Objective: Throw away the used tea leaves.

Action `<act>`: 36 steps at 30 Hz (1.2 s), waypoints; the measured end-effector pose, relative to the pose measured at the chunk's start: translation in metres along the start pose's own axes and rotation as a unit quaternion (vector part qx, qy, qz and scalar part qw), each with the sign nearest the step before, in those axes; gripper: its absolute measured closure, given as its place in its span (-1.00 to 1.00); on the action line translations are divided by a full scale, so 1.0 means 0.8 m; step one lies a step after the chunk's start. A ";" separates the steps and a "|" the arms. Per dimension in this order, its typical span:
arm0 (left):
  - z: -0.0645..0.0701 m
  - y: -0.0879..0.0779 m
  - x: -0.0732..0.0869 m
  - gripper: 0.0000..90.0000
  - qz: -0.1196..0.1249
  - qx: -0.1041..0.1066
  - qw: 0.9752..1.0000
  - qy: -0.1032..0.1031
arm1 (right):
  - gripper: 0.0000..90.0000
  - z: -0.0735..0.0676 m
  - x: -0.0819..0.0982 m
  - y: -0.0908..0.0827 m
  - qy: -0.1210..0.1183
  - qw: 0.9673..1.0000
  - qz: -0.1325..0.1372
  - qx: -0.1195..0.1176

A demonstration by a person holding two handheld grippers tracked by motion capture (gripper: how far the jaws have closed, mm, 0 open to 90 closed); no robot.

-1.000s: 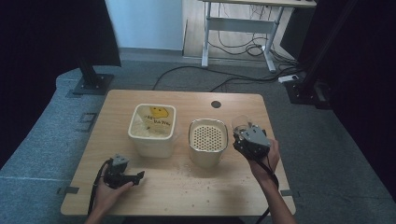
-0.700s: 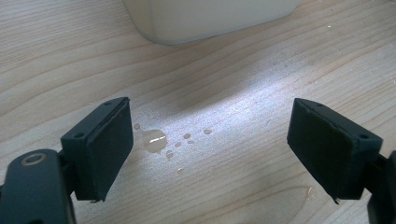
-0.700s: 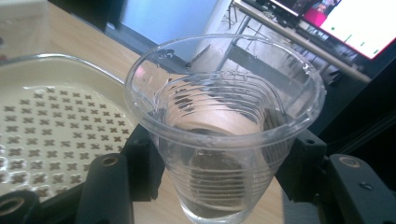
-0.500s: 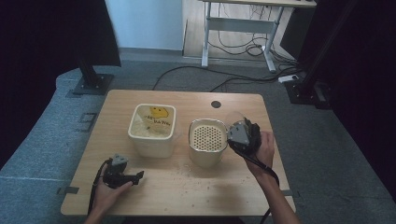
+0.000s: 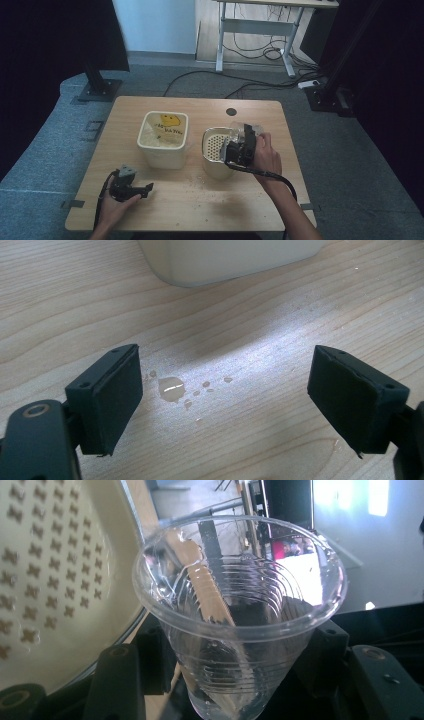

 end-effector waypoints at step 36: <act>-0.001 0.000 0.000 -0.68 -0.003 0.000 1.000 -0.002 | -0.07 -0.018 -0.023 0.002 -0.072 0.997 -0.003 0.027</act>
Point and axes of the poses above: each handheld gripper's, and its own axes: y roughly forward along the jaws, x roughly out of its underside, z roughly to its right, the point moved 2 cm from there along y, roughly forward along the jaws, and after that the axes turned 13 degrees about -x, right-handed, at the moved point
